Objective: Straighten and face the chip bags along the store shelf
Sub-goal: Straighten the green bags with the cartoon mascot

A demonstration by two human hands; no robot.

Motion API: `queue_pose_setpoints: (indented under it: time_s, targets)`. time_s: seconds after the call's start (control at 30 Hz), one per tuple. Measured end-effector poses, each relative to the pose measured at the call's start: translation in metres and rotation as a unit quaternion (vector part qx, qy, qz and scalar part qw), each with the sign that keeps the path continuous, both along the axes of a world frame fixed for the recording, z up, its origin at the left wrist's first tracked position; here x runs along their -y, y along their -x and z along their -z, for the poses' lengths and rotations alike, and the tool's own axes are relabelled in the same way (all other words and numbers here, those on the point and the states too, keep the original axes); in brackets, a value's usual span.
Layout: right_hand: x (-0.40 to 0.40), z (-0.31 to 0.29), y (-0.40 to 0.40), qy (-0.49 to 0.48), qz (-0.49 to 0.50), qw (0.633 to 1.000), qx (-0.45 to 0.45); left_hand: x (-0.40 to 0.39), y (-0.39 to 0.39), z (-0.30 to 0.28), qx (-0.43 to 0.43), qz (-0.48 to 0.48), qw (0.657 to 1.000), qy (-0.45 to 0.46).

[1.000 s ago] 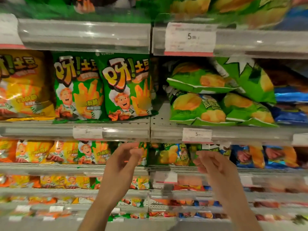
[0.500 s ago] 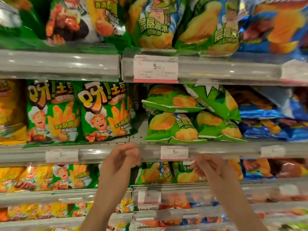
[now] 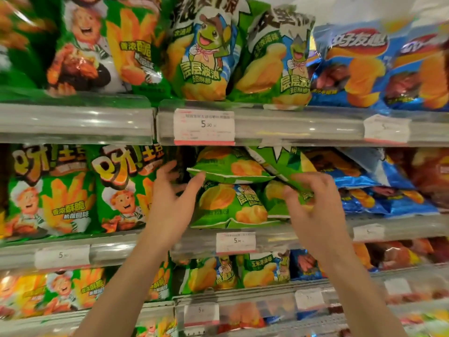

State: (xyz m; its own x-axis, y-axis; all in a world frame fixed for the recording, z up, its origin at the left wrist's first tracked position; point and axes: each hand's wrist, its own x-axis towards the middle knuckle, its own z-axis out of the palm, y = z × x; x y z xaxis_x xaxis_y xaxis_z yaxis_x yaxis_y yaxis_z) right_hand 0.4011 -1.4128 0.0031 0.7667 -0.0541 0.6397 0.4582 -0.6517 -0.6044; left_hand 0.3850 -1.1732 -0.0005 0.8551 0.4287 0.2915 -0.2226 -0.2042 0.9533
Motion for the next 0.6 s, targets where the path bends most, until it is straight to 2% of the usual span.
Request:
queue_pose_setpoints:
  time_s: [0.07, 0.2, 0.3, 0.43, 0.6]
  targets:
    - [0.007, -0.001, -0.023, 0.075, 0.046, 0.996, 0.032, 0.006, -0.011, -0.009, 0.008, 0.004, 1.000, -0.010]
    - [0.020, 0.000, -0.060, 0.136, 0.065, 0.988, -0.040, 0.012, -0.030, -0.016, -0.003, -0.019, 1.000, -0.018]
    - [0.029, 0.003, -0.072, 0.127, 0.038, 0.990, -0.056, 0.017, -0.040, -0.013, -0.021, -0.022, 0.999, -0.016]
    - [0.028, 0.008, -0.063, 0.119, 0.029, 0.993, -0.003, 0.021, -0.042, -0.009, -0.014, -0.027, 0.999, 0.016]
    - [0.042, 0.006, -0.062, 0.043, -0.086, 0.995, -0.009, 0.026, -0.044, -0.006, -0.002, -0.042, 0.998, 0.036]
